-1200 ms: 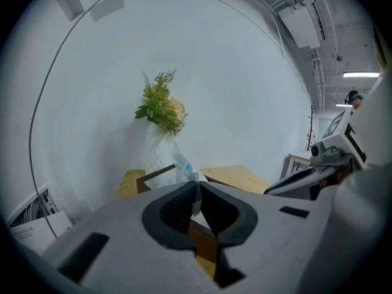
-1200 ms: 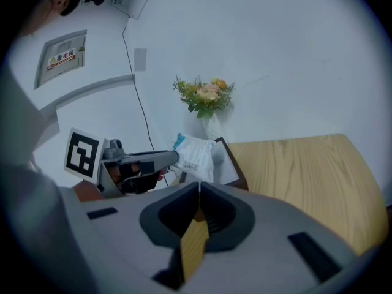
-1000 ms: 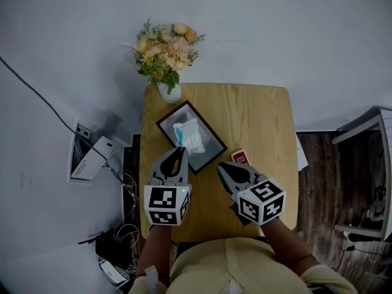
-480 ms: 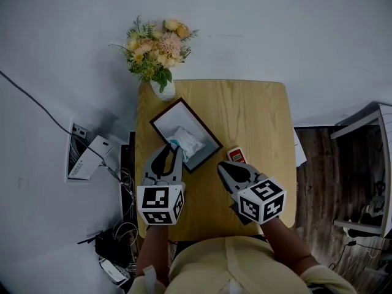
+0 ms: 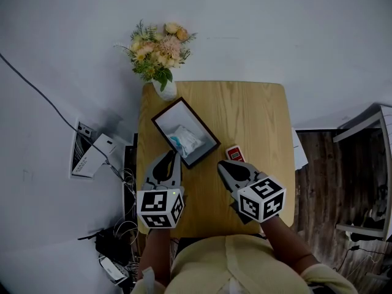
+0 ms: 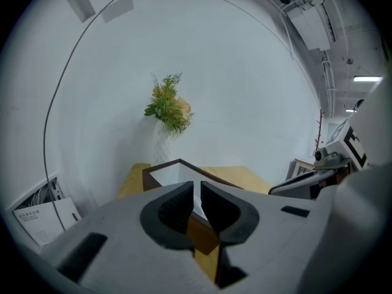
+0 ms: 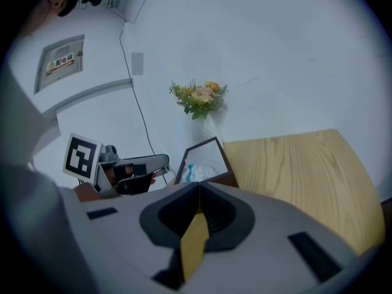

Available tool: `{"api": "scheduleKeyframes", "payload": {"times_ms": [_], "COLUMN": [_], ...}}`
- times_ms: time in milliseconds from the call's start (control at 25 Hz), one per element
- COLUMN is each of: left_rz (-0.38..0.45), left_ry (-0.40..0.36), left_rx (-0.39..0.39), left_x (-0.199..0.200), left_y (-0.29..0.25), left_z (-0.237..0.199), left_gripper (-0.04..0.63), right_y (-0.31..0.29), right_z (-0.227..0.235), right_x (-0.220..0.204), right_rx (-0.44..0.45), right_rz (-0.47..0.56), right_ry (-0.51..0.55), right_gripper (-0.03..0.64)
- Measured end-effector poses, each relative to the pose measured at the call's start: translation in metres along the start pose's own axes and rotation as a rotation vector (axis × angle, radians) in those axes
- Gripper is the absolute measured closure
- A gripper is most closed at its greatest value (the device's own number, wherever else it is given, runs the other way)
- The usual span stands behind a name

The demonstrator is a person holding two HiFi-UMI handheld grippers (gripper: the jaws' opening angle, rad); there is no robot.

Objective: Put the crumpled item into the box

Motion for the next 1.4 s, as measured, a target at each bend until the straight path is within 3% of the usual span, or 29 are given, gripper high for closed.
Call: {"api": "scheduleKeyframes", "payload": {"times_ms": [400,840,1400], "left_rz": [-0.006,-0.011,-0.011], "left_ry": [0.001,0.073,0.089], "left_rx": [0.035,0.102,0.149], "left_x": [-0.006,-0.023,-0.035], "left_y": [0.025,0.062,0.095], "left_z": [0.012,0.018,0.036], "left_gripper": [0.558,0.565,0.565], "right_y": [0.017,0.029,0.039], "right_z": [0.001,-0.006,-0.019], "right_x": [0.003,0.0,-0.009], "right_rx": [0.011,0.04,0.1], "right_rz": [0.025,0.02,0.001], "right_ry": [0.011,0.047,0.077], "right_gripper": [0.586,0.586,0.586]}}
Point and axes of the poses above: the fingertips, and each gripper's own axes: y backward along the fingers, z to its right, x out of its top, the point moved 7 cm from there along y, backward along the fingers
